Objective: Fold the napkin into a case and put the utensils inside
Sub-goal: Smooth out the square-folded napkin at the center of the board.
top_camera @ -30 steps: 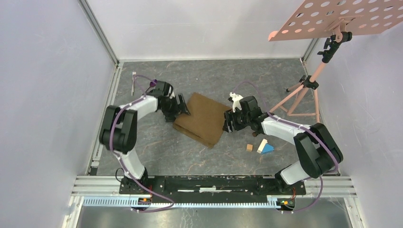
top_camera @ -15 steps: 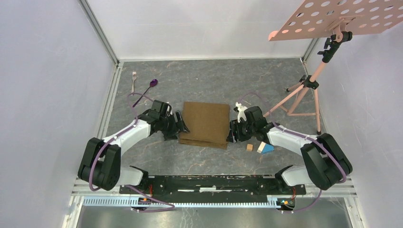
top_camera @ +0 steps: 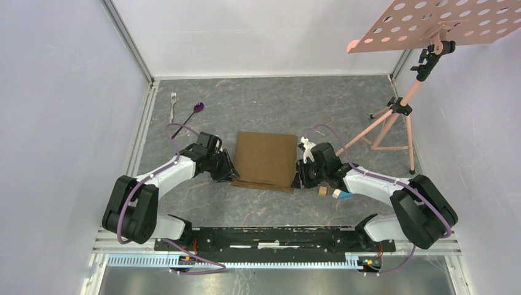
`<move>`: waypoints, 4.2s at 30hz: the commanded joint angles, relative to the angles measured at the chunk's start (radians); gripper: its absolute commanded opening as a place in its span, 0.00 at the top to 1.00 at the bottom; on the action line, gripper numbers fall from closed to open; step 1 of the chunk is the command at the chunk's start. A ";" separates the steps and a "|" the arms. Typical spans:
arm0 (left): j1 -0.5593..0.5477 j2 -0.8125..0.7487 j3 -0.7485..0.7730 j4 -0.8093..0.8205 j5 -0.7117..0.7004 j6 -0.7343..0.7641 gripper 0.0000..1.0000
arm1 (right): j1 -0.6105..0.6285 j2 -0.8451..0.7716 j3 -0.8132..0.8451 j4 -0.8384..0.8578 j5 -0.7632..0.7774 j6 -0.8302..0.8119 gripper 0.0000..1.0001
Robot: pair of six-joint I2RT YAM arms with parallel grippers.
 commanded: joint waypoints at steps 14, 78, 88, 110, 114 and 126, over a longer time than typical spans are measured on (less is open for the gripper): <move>0.001 0.004 -0.031 0.033 -0.041 0.011 0.80 | 0.018 0.016 -0.010 0.077 0.035 0.058 0.64; 0.000 -0.069 -0.062 0.049 0.031 -0.004 0.84 | 0.222 0.060 0.237 -0.224 0.416 0.062 1.00; 0.002 -0.089 -0.087 0.032 0.039 -0.012 0.85 | 0.221 0.000 0.192 -0.237 0.376 0.093 1.00; 0.002 -0.027 -0.105 0.045 -0.017 0.007 0.83 | 0.221 -0.013 0.092 -0.154 0.296 0.106 0.96; 0.001 -0.037 -0.093 0.007 -0.030 0.022 0.76 | 0.223 -0.033 0.092 -0.185 0.260 0.069 0.78; 0.000 -0.169 0.008 -0.129 -0.009 -0.006 0.61 | 0.220 -0.036 0.153 -0.085 0.131 -0.014 0.68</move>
